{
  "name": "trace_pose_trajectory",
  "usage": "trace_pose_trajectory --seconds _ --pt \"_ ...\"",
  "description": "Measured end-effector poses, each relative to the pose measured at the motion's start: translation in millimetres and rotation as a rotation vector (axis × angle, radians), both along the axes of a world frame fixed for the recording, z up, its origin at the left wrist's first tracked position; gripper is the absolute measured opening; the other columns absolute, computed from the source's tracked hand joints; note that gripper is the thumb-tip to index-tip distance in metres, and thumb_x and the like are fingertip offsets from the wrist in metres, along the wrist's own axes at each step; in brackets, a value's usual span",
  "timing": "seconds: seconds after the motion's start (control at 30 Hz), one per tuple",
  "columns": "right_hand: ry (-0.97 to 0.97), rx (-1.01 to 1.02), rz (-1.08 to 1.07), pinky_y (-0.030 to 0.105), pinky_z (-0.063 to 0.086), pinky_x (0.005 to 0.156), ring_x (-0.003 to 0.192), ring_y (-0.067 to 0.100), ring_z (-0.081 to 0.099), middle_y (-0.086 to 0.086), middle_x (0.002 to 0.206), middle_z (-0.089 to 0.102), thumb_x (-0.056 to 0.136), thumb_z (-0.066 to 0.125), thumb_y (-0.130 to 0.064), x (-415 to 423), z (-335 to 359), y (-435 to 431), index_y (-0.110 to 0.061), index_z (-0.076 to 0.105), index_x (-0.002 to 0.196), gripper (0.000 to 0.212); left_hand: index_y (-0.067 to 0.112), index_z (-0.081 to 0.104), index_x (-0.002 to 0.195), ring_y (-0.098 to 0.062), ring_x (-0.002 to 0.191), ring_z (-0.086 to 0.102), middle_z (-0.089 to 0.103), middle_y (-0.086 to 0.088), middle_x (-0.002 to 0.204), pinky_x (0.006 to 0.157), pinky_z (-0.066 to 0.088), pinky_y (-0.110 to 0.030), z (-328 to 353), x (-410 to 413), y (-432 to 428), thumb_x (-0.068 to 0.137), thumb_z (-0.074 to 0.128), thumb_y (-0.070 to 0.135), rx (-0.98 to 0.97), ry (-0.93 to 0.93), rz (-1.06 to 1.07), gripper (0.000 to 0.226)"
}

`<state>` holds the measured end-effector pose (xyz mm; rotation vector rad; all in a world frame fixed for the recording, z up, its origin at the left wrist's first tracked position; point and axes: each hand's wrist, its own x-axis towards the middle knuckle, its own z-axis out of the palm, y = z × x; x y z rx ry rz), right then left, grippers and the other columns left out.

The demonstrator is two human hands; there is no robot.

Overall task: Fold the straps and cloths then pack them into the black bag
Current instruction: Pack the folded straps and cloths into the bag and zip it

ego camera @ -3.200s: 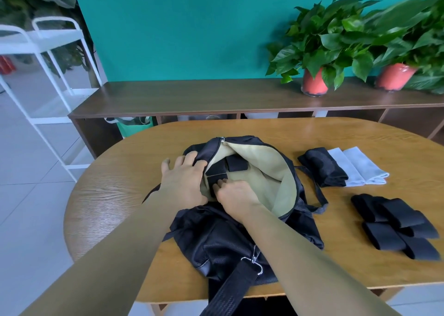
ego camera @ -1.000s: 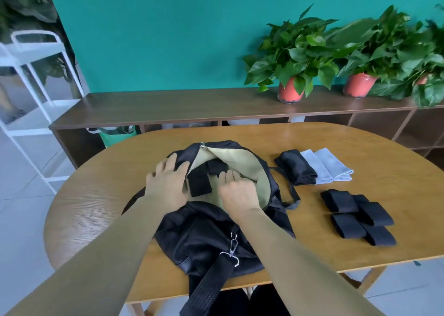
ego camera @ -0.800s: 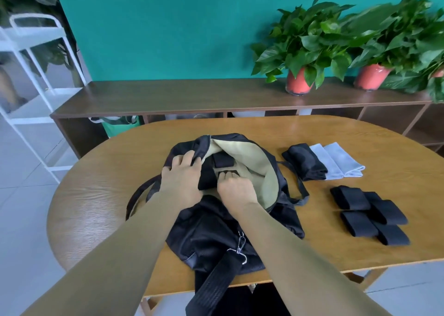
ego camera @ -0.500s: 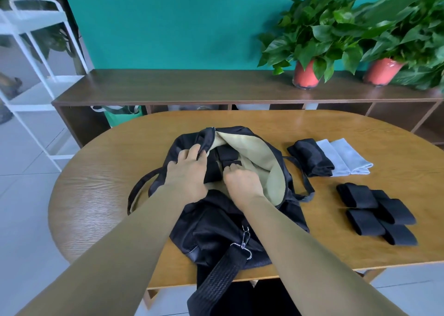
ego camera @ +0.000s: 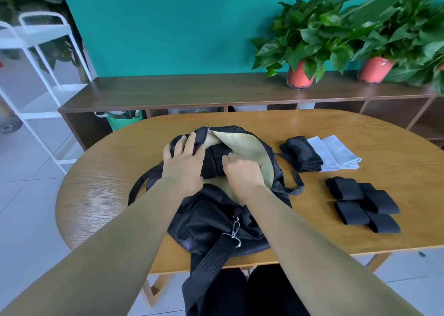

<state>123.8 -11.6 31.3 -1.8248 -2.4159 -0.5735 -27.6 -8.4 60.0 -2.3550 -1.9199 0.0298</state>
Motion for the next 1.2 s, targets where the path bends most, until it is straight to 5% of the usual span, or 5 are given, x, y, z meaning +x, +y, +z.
trace_pose_trajectory --seconds 0.3,0.43,0.6,0.9,1.2 --pt "0.085 0.26 -0.13 0.025 0.027 0.047 0.065 0.02 0.06 0.004 0.07 0.058 0.051 0.053 0.006 119.3 -3.6 -58.7 -0.011 0.057 0.073 0.028 0.024 0.01 0.151 -0.027 0.146 -0.007 -0.018 -0.005 0.158 0.116 0.002 -0.054 10.6 49.2 -23.4 0.085 0.059 0.017 0.0 0.006 -0.026 0.083" --pt "0.036 0.161 -0.409 0.033 0.048 0.059 0.077 0.03 0.064 0.014 0.082 0.066 0.048 0.076 0.001 182.8 -29.3 -82.9 -0.002 0.065 0.084 0.038 0.024 0.012 0.15 -0.027 0.146 -0.004 -0.014 -0.004 0.158 0.116 0.003 -0.055 10.6 69.8 -31.1 0.081 0.056 0.01 -0.002 0.023 -0.032 0.083" --pt "0.058 0.053 -0.501 0.038 0.045 0.093 0.115 0.031 0.055 0.017 0.115 0.062 0.081 0.058 -0.007 217.8 -46.5 -84.1 -0.001 0.06 0.113 0.033 0.024 0.009 0.152 -0.026 0.146 -0.005 -0.013 -0.003 0.159 0.116 0.002 -0.055 8.2 78.0 -35.3 0.084 0.053 0.012 -0.011 0.051 -0.027 0.082" --pt "0.018 -0.074 -0.488 0.026 0.032 0.058 0.08 0.02 0.065 0.002 0.086 0.066 0.082 0.056 -0.004 222.7 -32.6 -81.6 -0.014 0.059 0.086 0.011 0.024 0.009 0.151 -0.026 0.146 -0.008 -0.009 -0.003 0.159 0.116 0.002 -0.055 7.1 57.4 -29.7 0.088 0.058 0.026 -0.031 0.063 0.03 0.08" --pt "0.166 0.115 -0.421 0.011 0.003 0.052 0.037 0.021 0.047 0.006 0.045 0.048 0.026 0.079 0.009 213.5 -25.1 -80.4 -0.006 0.051 0.053 0.042 0.025 0.011 0.149 -0.025 0.147 -0.009 -0.012 -0.004 0.16 0.116 0.003 -0.054 8.8 28.7 -25.6 0.09 0.057 0.03 -0.018 0.032 0.054 0.075"
